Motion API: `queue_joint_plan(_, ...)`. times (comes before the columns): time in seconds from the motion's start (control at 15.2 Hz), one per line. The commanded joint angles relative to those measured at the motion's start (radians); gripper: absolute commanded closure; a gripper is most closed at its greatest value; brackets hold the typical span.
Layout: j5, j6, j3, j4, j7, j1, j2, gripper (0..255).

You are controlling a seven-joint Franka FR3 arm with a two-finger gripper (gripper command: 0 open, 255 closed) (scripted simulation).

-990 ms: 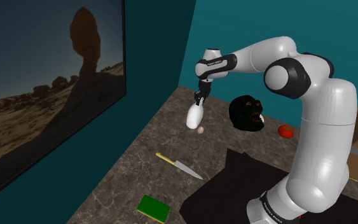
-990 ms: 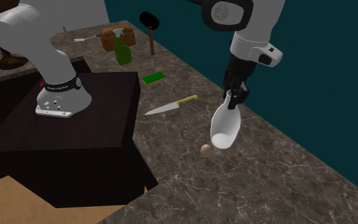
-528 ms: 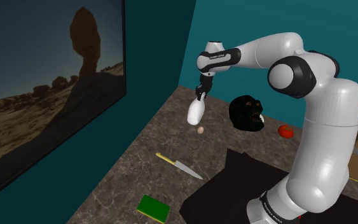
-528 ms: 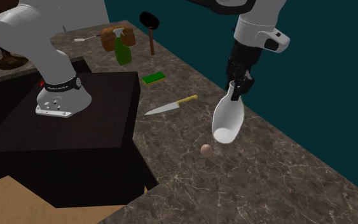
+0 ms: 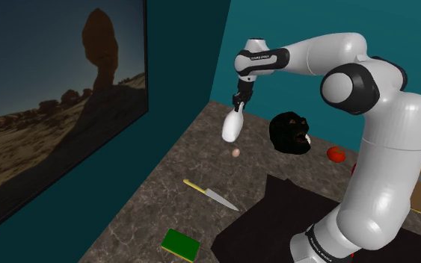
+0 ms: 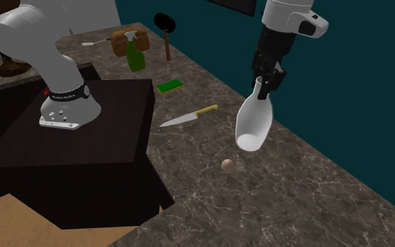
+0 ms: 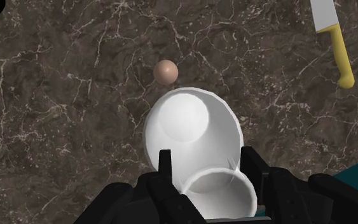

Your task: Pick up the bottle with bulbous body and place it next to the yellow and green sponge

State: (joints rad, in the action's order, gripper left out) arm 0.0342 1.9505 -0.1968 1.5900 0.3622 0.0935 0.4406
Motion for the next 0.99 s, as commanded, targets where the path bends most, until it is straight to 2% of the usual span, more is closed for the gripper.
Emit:
queue_joint_plan(0.0,-0.002,-0.024,-0.001,-0.015,-0.001,-0.001,-0.009,255)
queue_joint_plan(0.92,-0.008,-0.196,-0.005,-0.153,0.0,0.001,-0.044,255)
